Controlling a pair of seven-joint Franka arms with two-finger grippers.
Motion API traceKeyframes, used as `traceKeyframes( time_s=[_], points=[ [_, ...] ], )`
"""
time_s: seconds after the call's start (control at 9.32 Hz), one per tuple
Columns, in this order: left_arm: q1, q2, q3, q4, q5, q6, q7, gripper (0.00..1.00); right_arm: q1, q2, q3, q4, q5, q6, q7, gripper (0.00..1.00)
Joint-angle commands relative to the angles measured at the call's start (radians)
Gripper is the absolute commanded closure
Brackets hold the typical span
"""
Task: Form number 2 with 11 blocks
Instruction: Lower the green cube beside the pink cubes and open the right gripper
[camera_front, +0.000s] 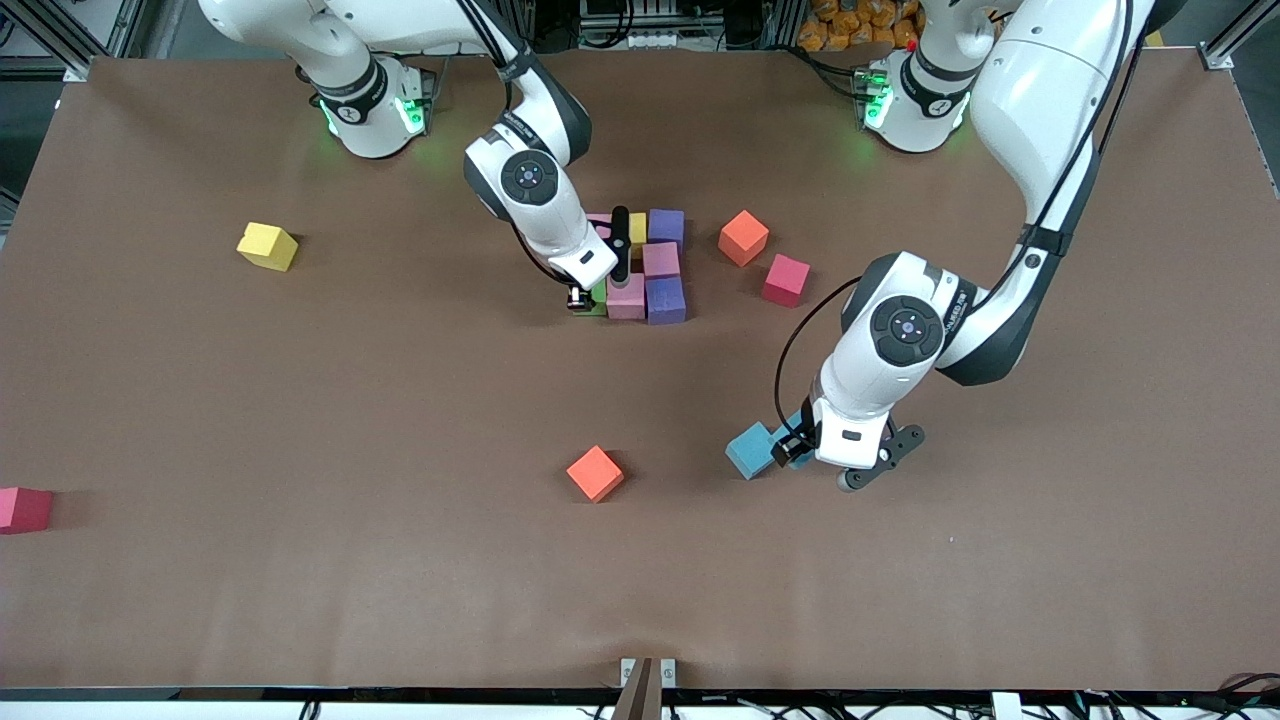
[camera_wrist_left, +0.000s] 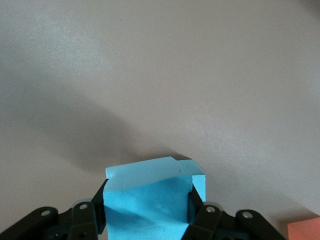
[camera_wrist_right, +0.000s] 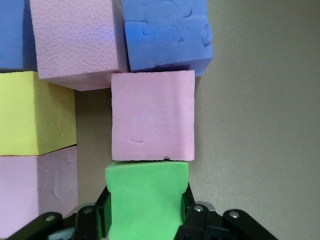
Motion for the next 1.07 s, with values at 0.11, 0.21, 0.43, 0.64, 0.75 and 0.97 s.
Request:
traceKeyframes(
  time_s=[0.11, 0.21, 0.43, 0.64, 0.75, 0.97],
  points=[
    [0.003, -0.005, 0.000, -0.010, 0.018, 0.017, 0.003, 1.00, 0.002, -0.026, 0.000, -0.027, 0.023, 0.012, -0.015, 1.00],
    [0.003, -0.005, 0.000, -0.010, 0.018, 0.017, 0.003, 1.00, -0.001, -0.026, 0.000, -0.027, 0.023, 0.012, -0.023, 1.00],
    [0.001, -0.005, 0.000, -0.010, 0.018, 0.017, 0.001, 1.00, -0.002, -0.025, 0.000, -0.027, 0.023, 0.012, -0.023, 1.00],
    [0.001, -0.005, 0.000, -0.010, 0.018, 0.017, 0.001, 1.00, -0.004, -0.023, 0.000, -0.026, 0.023, 0.013, -0.023, 1.00],
    [0.001, -0.005, 0.000, -0.010, 0.020, 0.017, 0.001, 1.00, -0.004, -0.022, 0.000, -0.026, 0.023, 0.026, -0.023, 1.00],
    [0.001, -0.005, 0.000, -0.010, 0.020, 0.017, 0.001, 1.00, -0.004, -0.017, 0.000, -0.024, 0.023, 0.032, -0.023, 1.00]
  ],
)
